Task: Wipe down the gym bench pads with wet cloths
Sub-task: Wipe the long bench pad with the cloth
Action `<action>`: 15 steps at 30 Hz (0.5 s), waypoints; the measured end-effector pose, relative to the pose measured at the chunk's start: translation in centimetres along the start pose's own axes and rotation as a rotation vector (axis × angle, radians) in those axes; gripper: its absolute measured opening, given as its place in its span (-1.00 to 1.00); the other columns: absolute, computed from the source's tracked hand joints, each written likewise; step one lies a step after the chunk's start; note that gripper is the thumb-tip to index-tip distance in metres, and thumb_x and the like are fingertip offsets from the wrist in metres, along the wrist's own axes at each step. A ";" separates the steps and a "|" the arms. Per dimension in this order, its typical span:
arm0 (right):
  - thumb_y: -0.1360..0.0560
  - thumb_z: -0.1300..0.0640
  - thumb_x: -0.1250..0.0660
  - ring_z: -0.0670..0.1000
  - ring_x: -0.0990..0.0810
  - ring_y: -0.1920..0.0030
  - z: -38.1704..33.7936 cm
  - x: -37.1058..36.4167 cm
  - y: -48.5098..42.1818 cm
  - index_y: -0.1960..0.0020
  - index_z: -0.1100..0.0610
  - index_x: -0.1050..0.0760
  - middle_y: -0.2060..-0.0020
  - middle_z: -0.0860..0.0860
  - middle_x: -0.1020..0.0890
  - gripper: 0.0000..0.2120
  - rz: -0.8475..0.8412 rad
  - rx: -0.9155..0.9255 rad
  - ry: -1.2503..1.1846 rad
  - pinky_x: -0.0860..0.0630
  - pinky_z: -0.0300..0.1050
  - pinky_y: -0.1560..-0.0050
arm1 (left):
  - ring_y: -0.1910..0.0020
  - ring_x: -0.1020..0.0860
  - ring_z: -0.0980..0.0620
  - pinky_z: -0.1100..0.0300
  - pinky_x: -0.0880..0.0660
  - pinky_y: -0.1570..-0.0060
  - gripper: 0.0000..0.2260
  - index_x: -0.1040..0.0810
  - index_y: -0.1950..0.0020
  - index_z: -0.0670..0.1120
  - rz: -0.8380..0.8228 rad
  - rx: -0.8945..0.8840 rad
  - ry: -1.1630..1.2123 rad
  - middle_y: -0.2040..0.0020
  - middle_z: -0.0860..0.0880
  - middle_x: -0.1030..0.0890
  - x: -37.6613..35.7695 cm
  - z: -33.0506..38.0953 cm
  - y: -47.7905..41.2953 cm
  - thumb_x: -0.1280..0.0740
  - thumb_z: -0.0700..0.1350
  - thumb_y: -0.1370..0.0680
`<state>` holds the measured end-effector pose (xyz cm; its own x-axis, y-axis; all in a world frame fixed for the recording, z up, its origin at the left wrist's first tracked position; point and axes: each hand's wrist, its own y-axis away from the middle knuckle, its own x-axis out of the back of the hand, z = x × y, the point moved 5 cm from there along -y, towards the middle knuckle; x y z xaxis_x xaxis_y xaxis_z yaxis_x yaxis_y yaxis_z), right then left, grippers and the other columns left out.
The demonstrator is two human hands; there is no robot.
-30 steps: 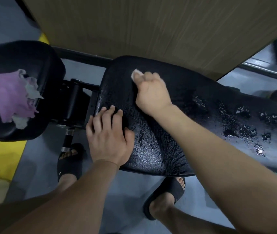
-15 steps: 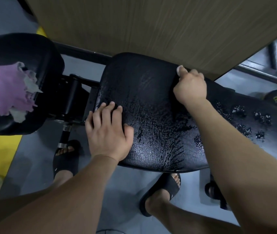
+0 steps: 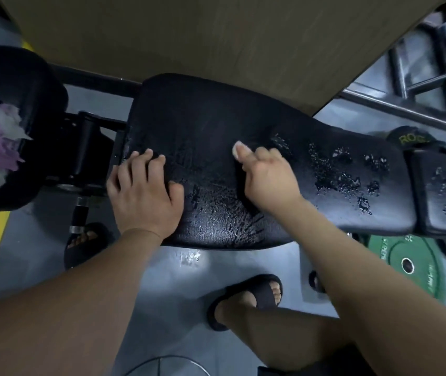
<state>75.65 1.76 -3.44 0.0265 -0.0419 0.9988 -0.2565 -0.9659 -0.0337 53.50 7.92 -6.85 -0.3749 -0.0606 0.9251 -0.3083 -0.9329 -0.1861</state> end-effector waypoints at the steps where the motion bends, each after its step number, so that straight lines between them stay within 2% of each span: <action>1: -0.43 0.21 -0.17 0.27 -0.52 0.14 0.1 -0.1 -0.1 -0.44 0.13 -0.48 0.11 0.18 -0.59 -0.42 0.002 -0.047 -0.007 -0.50 0.08 0.16 | -0.46 -0.35 -0.17 -0.22 -0.24 -0.44 -0.59 -0.49 -0.33 -0.09 0.002 0.002 -0.008 -0.41 -0.10 -0.47 0.0 0.0 0.0 -0.20 0.02 -0.52; 3: -0.41 0.19 -0.12 0.26 -0.51 0.15 -1.5 -0.3 1.4 -0.42 0.17 -0.48 0.11 0.18 -0.59 -0.42 0.008 -0.046 -0.039 -0.51 0.07 0.17 | -0.45 -0.35 -0.17 -0.22 -0.25 -0.42 -0.59 -0.49 -0.34 -0.08 0.002 0.012 -0.018 -0.41 -0.09 -0.47 0.0 0.1 0.1 -0.21 0.01 -0.53; 5: -0.43 0.17 -0.11 0.24 -0.49 0.15 -3.6 -0.4 4.5 -0.43 0.18 -0.46 0.09 0.15 -0.59 -0.43 -0.030 0.032 -0.095 -0.52 0.09 0.16 | -0.45 -0.34 -0.18 -0.24 -0.26 -0.40 -0.60 -0.49 -0.34 -0.08 -0.008 0.024 -0.010 -0.42 -0.10 -0.47 0.0 0.4 0.1 -0.20 0.01 -0.53; 7: -0.48 0.09 -0.12 0.20 -0.50 0.12 -4.1 0.1 7.1 -0.45 0.15 -0.45 0.07 0.10 -0.60 -0.45 -0.059 0.110 -0.110 -0.51 0.06 0.15 | -0.44 -0.33 -0.19 -0.26 -0.27 -0.39 -0.59 -0.48 -0.35 -0.07 -0.027 0.033 -0.007 -0.42 -0.10 -0.46 0.2 0.6 0.0 -0.17 0.02 -0.54; 9: -0.54 -0.02 -0.15 0.18 -0.51 0.13 -2.9 0.4 7.9 -0.42 0.07 -0.50 0.12 0.06 -0.59 -0.51 -0.037 0.145 -0.081 -0.47 0.03 0.18 | -0.43 -0.32 -0.21 -0.28 -0.27 -0.37 -0.59 -0.46 -0.36 -0.08 -0.043 0.032 -0.024 -0.43 -0.12 -0.44 0.3 0.8 0.0 -0.16 0.03 -0.55; 12: -0.62 -0.06 -0.19 0.21 -0.49 0.23 -0.1 0.7 7.8 -0.29 -0.02 -0.61 0.25 0.09 -0.49 -0.65 0.031 0.062 -0.172 -0.50 0.02 0.25 | -0.40 -0.31 -0.26 -0.31 -0.27 -0.36 -0.57 -0.44 -0.36 -0.10 -0.083 0.023 -0.052 -0.41 -0.17 -0.43 0.6 1.1 0.0 -0.14 0.03 -0.54; 15: -0.64 0.07 -0.27 0.20 -0.56 0.18 2.0 1.6 8.1 -0.28 0.04 -0.62 0.18 0.12 -0.51 -0.73 -0.064 -0.098 -0.480 -0.56 0.02 0.10 | -0.36 -0.32 -0.30 -0.33 -0.26 -0.37 -0.57 -0.44 -0.32 -0.15 -0.122 0.015 -0.060 -0.36 -0.22 -0.43 0.7 1.6 -0.2 -0.15 0.02 -0.53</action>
<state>75.59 -6.61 -2.20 0.4816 -0.1184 0.8683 -0.3293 -0.9427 0.0541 54.75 7.52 -5.67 -0.2823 0.0326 0.9588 -0.3349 -0.9399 -0.0666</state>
